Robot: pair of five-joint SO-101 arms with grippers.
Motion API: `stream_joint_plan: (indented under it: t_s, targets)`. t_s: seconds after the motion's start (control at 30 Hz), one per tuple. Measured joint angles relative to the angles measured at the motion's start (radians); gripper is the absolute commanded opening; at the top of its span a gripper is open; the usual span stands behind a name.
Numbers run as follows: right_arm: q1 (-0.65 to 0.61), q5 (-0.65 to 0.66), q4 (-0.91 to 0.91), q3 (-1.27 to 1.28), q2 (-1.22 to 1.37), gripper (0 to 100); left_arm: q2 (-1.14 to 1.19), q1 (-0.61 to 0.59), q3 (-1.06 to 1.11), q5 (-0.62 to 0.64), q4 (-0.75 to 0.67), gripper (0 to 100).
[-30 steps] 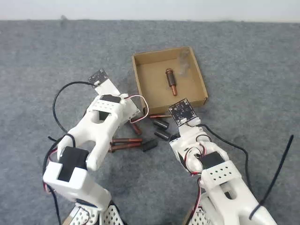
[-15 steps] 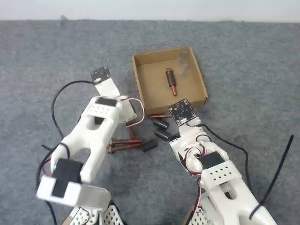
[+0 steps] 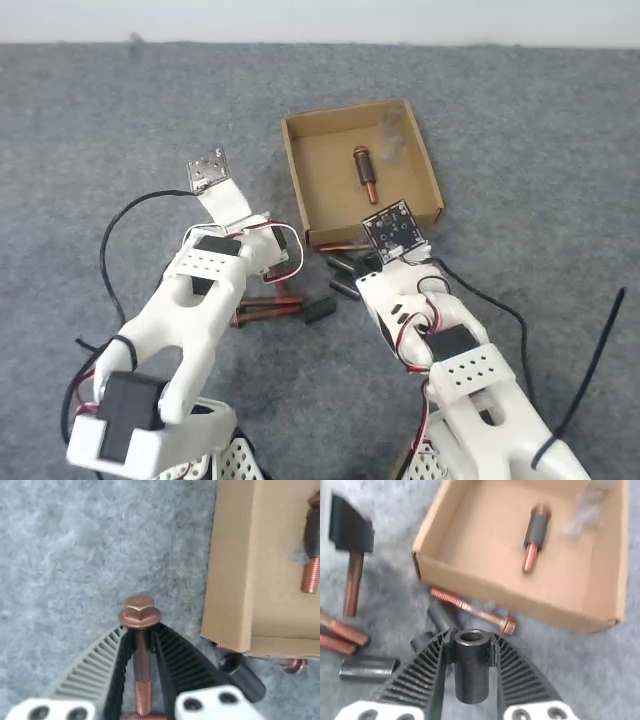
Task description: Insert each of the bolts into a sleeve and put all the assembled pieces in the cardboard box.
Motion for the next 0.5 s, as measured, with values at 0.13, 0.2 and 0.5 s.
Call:
stream_joint_plan:
  t_s: [0.13,0.2,0.5]
  targets:
    - [0.0,0.0,-0.121,0.006,0.002,3.2,0.0,0.0,0.0,0.0,0.0,1]
    - [0.002,0.0,-0.166,0.006,0.002,3.2,0.0,0.0,0.0,0.0,0.0,1]
    - [0.0,0.0,-0.351,0.026,0.0,16.9,0.0,0.0,0.0,0.0,0.0,1]
